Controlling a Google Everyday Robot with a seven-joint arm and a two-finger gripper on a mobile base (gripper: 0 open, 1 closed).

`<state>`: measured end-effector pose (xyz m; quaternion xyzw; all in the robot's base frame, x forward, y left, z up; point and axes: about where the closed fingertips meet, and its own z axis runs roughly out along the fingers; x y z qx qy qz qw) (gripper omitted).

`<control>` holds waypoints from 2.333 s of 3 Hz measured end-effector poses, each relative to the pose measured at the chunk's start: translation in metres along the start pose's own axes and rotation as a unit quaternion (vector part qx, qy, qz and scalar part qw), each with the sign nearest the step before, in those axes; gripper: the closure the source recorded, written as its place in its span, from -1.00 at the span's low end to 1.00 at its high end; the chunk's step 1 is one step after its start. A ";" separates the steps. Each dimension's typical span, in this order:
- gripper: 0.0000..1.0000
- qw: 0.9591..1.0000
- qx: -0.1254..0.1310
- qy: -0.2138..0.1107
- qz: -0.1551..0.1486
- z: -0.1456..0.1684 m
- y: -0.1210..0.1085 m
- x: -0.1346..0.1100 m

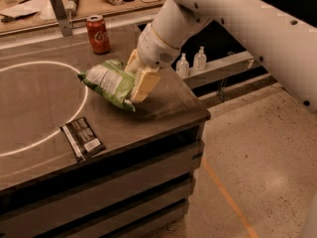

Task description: Move green jalapeno chip bag near rxbar chocolate

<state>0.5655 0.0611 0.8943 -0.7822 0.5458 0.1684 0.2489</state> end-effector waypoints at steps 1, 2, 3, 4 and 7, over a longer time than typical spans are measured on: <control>0.17 1.000 -0.013 0.006 0.006 0.014 0.010 -0.003; -0.45 1.000 -0.021 -0.001 0.009 0.024 0.019 -0.011; -0.91 1.000 -0.022 0.000 0.008 0.024 0.019 -0.012; -1.00 1.000 -0.022 -0.001 0.008 0.025 0.019 -0.012; -1.00 0.998 0.045 -0.016 0.037 -0.029 0.046 -0.003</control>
Offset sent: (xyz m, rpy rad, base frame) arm -0.0323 0.0229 -0.0198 -0.0027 0.0608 0.0064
